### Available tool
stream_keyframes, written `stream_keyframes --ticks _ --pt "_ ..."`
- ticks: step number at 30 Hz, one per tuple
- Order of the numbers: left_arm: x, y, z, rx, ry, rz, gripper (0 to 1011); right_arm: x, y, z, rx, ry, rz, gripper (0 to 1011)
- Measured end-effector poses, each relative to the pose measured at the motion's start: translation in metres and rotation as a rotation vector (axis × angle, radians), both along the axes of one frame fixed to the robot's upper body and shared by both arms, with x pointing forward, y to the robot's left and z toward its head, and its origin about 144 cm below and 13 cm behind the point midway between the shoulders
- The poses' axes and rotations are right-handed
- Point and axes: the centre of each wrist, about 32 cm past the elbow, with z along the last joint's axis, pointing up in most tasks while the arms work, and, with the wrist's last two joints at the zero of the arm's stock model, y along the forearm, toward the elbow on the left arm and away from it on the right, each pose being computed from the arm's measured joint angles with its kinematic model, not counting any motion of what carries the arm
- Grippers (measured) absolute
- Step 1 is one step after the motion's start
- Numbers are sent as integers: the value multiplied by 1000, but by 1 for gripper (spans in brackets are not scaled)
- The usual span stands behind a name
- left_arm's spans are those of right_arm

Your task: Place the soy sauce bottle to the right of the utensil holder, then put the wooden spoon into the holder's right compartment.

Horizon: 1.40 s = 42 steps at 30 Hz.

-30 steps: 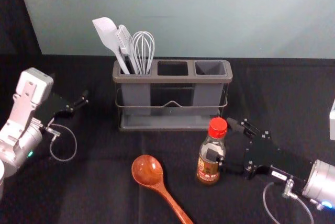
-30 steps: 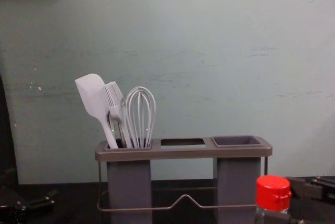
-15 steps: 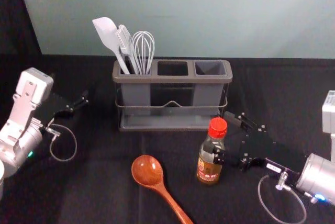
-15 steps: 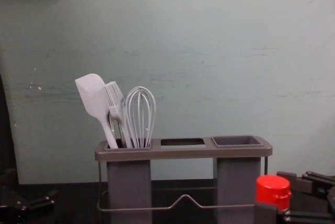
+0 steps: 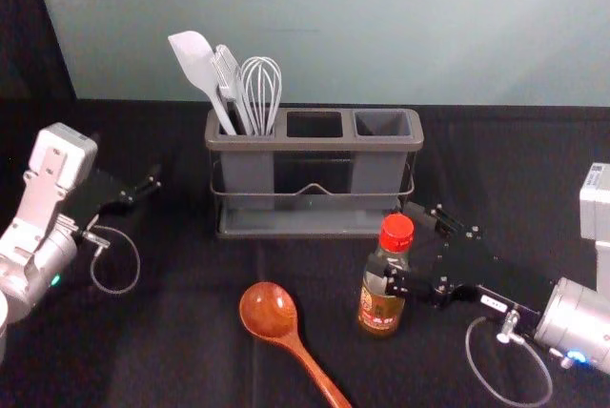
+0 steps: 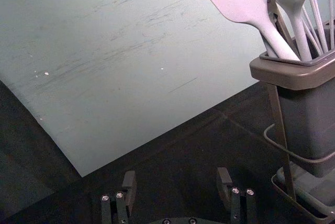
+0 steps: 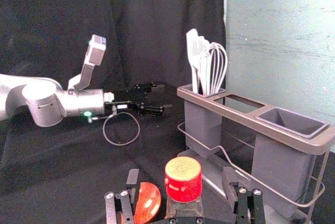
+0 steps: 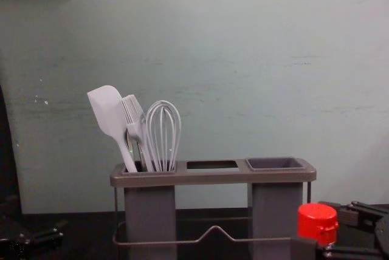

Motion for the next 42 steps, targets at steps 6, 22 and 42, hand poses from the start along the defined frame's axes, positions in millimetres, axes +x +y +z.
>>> stream_keyframes --ticks 6,22,42 --pt "0 0 0 0 0 0 1005 0 0 0 0 -1 0 955" --pt "0 0 0 0 0 0 1005 -1 0 1 0 -2 0 507" --pt "0 0 0 0 0 0 1005 -3 -2 10 -6 -15 9 386"
